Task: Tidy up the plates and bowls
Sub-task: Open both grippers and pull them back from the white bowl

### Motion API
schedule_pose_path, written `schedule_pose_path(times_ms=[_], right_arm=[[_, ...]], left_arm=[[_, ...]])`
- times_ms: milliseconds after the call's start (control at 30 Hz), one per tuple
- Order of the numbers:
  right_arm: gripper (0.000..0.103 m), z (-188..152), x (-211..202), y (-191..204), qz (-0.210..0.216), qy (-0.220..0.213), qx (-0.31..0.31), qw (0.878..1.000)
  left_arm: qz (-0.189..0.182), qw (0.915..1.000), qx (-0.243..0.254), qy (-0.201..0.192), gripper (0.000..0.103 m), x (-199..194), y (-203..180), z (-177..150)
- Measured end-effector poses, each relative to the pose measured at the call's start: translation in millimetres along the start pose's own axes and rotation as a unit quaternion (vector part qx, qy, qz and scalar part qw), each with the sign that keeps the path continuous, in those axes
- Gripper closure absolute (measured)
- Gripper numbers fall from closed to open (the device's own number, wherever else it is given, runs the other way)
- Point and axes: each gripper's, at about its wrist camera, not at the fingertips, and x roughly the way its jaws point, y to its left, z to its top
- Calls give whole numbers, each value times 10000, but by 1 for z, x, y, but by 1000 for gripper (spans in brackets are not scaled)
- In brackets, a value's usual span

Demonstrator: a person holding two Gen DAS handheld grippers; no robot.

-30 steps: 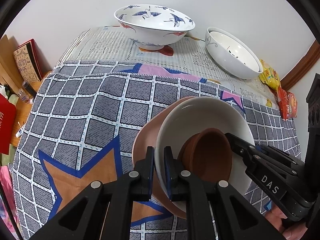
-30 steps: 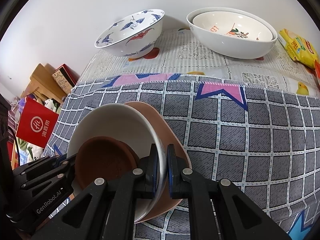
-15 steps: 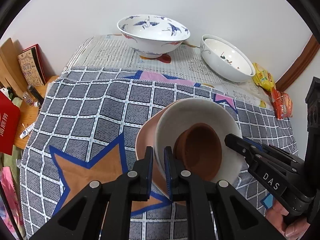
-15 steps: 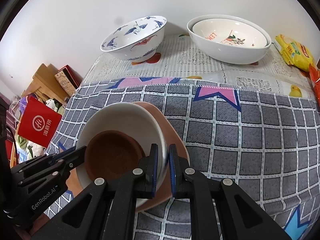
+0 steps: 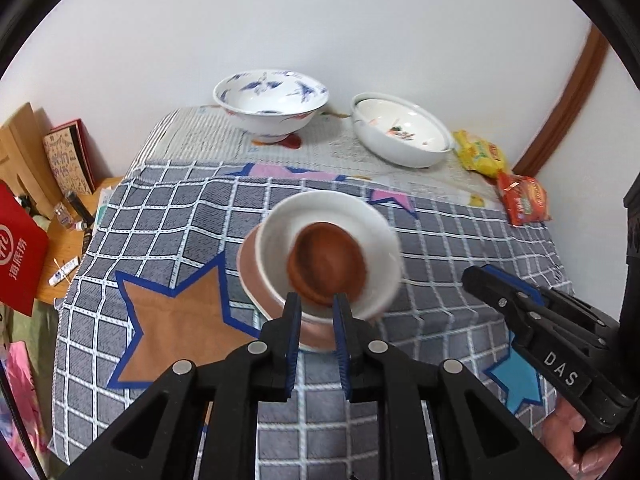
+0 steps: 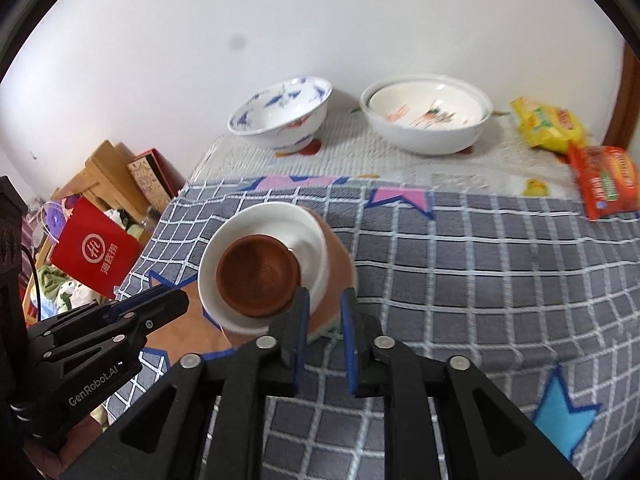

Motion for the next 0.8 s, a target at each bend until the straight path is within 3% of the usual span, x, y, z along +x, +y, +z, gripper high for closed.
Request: schedule_pose_path(times_ms=[367,600,800], right_arm=[[61,-41,-87,-35,-671,-657,167,9954],[53,-70,-123,-49,-1010,-803,243,9913],[52,-91,-145,-58,-1117,-827,370,9896]], left_arm=[[-167,9983,391,-405,74,-47,-54,-40],[-205,9959,592,-657,57,-72,-83,-66],[-164,9939,722,-812,42,-90,-98,-84]])
